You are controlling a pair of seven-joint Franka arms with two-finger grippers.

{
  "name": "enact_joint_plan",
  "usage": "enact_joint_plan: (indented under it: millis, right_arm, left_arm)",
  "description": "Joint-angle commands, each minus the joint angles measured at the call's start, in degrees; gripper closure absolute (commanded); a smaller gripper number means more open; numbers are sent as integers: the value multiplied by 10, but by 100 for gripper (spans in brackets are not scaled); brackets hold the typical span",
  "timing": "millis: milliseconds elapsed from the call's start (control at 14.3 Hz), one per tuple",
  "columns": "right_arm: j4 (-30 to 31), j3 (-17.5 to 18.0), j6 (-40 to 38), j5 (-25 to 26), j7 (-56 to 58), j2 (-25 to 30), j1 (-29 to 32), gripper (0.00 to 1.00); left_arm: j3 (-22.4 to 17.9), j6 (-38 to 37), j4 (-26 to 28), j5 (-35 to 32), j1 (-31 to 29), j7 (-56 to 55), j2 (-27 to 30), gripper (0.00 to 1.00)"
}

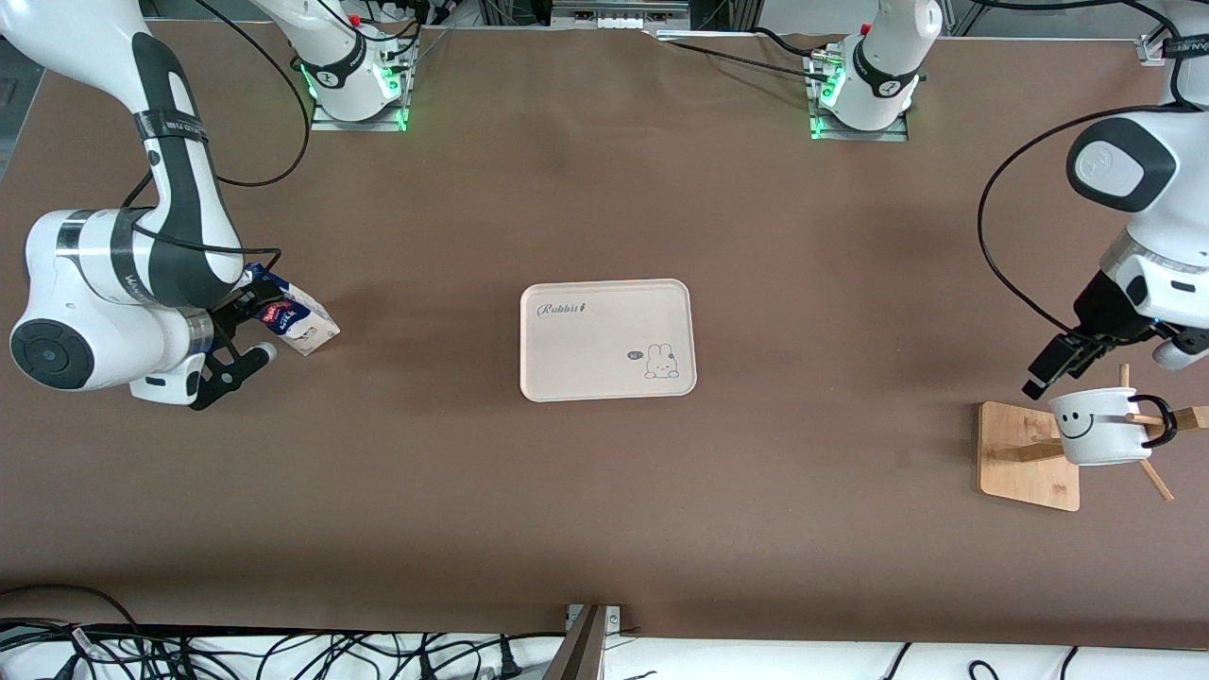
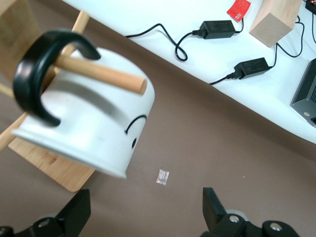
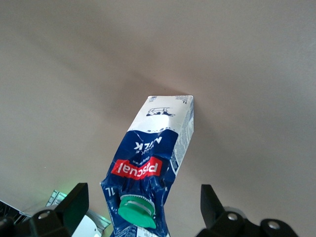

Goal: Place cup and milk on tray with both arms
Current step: 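Grasp the milk carton with the right gripper while the left gripper grips the mug handle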

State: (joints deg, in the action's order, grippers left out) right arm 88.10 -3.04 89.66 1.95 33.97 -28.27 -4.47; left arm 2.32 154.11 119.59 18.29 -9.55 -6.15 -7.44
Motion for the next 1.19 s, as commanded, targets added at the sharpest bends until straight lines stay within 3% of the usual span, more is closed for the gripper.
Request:
enact_joint_plan:
  millis: [0,210,841,981,1121]
  right_arm:
    - [31,1,10,-4,19,23,1,0]
    - [49,-1,9,-2,45,40,1,0]
    - [99,-21,50,3,122,67,2,0]
    - [102,-21,54,3,128,66,2,0]
    - [110,-21,54,3,128,67,2,0]
  left_arm:
    - [4,0,-34,18,-5,27,-24,0]
    - [4,0,-53,18,-5,29,-40,0]
    - [3,34,-31,18,-7,31,-34,0]
    - [3,30,-19,16,-7,33,-24,33]
    - [2,30,-11,16,-12,49,-19,48]
